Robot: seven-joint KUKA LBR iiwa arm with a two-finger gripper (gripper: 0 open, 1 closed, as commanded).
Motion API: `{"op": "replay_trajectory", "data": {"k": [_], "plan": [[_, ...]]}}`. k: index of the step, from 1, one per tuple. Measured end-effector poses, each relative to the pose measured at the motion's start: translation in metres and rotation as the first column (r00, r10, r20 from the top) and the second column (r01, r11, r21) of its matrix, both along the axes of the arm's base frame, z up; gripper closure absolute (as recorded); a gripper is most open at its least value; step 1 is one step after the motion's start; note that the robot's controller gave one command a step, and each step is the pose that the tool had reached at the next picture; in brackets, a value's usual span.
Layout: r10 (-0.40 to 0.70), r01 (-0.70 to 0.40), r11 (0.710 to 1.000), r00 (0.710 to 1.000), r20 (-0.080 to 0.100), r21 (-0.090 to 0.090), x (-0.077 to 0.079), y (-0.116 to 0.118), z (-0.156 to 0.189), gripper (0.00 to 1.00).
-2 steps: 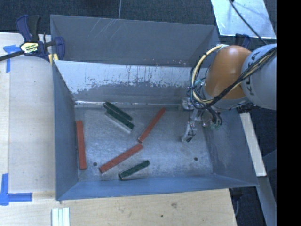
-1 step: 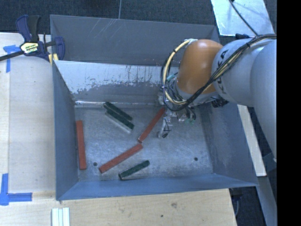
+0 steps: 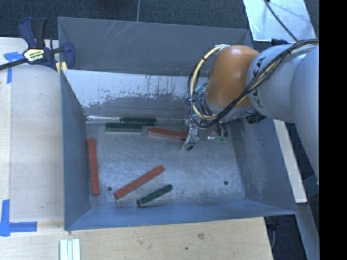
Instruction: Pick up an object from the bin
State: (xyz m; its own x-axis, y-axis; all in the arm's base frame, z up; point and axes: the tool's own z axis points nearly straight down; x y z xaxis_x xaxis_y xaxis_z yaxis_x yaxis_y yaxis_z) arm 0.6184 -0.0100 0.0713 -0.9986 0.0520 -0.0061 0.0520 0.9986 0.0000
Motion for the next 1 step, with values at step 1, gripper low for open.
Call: {"op": "replay_trajectory", "data": {"k": [1], "plan": [[0.090,-0.090,0.996,0.996,0.007,-0.001,-0.0073,0.0022,0.1636,1.00]]}}
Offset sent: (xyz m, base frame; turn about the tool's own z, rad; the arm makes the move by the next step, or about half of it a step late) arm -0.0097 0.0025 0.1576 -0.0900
